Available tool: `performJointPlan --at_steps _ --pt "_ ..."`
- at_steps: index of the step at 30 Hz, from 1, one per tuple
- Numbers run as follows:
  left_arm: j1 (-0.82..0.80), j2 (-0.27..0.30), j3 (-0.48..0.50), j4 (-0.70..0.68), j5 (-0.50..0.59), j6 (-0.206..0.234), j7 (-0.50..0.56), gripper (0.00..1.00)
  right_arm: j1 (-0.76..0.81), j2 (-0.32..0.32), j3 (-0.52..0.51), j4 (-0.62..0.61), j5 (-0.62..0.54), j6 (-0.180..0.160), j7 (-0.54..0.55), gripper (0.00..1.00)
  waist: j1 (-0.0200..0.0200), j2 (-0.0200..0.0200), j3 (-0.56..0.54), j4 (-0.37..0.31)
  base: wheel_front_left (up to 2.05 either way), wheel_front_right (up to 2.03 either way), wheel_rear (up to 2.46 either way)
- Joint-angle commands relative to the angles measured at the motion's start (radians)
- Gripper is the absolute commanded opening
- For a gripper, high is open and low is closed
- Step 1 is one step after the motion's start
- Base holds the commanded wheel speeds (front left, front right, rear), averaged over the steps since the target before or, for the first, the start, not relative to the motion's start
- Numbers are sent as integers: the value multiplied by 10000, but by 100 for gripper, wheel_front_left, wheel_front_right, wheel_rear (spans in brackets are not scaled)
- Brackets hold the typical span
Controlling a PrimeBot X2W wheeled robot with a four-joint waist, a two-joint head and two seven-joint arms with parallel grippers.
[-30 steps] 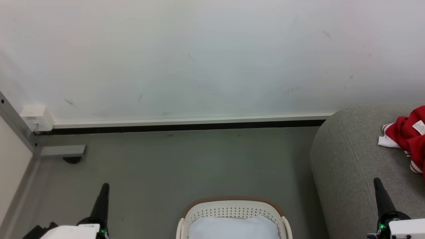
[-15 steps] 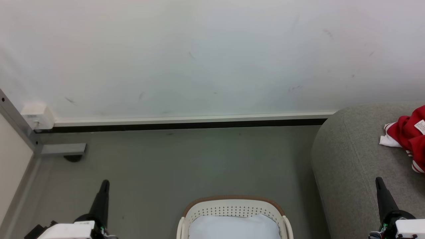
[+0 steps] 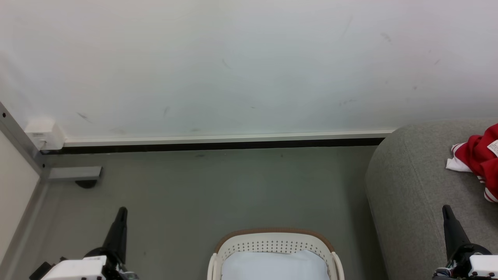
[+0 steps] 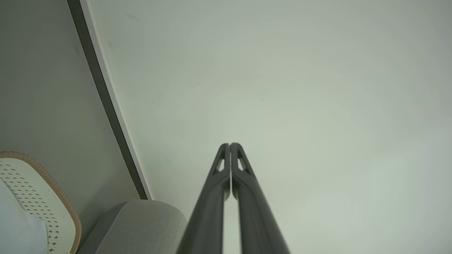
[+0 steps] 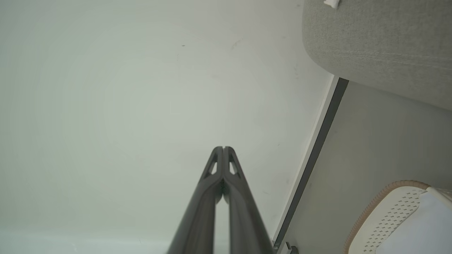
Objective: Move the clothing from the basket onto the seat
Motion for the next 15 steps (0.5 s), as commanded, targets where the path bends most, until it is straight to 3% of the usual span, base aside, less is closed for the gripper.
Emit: performJointPlan --at_steps 1,15 --pt "-84 73 33 19 -136 -64 54 0 -59 -6 -26 -55 32 -21 36 0 0 -1 -1 -1 0 0 0" --pt "-84 73 33 18 -135 -64 54 0 -61 5 -39 -53 10 -21 38 0 0 -1 -1 -1 0 0 0"
